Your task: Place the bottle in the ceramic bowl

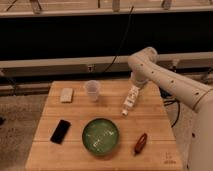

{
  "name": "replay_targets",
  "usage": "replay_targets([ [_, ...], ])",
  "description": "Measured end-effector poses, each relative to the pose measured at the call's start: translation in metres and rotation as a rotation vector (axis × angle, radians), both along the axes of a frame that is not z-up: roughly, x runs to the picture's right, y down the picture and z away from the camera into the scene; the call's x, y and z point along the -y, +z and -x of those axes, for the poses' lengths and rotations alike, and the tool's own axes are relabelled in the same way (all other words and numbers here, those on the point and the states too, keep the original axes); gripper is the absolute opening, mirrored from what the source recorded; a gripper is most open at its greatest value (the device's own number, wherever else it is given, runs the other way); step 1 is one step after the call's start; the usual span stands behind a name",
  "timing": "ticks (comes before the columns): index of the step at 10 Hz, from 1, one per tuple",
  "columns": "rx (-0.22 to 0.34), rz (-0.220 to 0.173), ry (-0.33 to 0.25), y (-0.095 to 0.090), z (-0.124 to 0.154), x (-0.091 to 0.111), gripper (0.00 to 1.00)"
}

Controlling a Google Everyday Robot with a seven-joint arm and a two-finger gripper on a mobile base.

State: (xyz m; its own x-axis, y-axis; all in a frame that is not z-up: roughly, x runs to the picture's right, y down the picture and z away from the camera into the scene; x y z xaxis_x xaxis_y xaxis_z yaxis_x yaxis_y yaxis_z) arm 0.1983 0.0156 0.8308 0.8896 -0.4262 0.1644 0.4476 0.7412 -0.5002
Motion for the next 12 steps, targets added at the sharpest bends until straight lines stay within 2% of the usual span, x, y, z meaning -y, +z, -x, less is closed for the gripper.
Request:
replay_targets([
  [7,0.063,0.030,-0.087,0.018,0.004,-0.005,0.80],
  [12,0.106,0.060,-0.144,0.033,0.008,-0.016,0.80],
])
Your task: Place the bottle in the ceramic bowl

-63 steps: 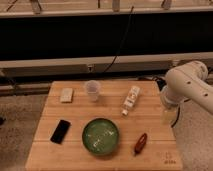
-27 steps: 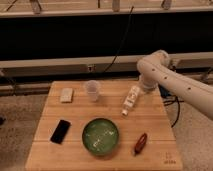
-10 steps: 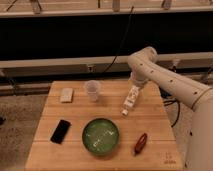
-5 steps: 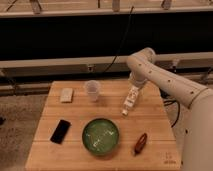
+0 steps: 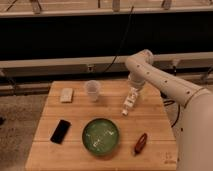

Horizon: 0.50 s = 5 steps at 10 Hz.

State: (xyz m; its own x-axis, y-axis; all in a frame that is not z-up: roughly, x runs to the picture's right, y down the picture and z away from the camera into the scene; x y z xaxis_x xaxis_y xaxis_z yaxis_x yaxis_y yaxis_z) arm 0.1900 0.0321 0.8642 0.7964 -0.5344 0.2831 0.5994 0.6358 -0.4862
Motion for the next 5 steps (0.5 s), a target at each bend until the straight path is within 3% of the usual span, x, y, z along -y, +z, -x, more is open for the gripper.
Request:
replay_targets([
  [5,0.038,0.024,-0.050,0.012,0.008,-0.013,0.80],
])
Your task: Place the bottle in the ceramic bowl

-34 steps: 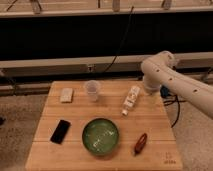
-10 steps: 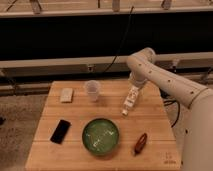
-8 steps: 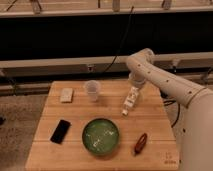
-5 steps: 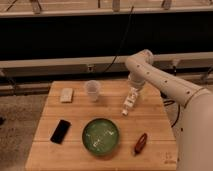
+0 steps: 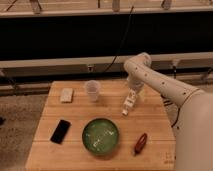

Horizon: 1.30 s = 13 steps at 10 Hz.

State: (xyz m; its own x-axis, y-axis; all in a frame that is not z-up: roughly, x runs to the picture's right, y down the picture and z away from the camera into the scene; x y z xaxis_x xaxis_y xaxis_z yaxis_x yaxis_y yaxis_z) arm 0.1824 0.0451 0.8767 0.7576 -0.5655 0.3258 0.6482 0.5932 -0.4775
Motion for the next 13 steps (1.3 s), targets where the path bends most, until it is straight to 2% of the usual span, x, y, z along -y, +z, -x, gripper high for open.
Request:
replay_targets([
  [7,0.051,0.037,-0.077,0.013,0.011,-0.022,0.80],
  [13,0.070,0.049,-0.117,0.019,0.019,-0.033,0.80],
])
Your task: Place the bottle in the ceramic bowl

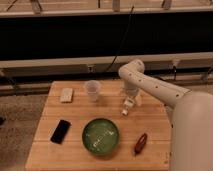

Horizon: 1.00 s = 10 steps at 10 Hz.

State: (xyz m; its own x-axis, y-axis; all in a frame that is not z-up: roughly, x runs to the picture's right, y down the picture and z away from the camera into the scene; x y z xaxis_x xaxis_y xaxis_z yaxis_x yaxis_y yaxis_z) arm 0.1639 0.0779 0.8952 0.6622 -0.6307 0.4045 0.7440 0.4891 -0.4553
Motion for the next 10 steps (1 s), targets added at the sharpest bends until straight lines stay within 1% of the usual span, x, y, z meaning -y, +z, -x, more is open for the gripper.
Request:
replay_targets([
  [10,0.027,0.016,-0.038,0.0094,0.0069,-0.0055,0.80],
])
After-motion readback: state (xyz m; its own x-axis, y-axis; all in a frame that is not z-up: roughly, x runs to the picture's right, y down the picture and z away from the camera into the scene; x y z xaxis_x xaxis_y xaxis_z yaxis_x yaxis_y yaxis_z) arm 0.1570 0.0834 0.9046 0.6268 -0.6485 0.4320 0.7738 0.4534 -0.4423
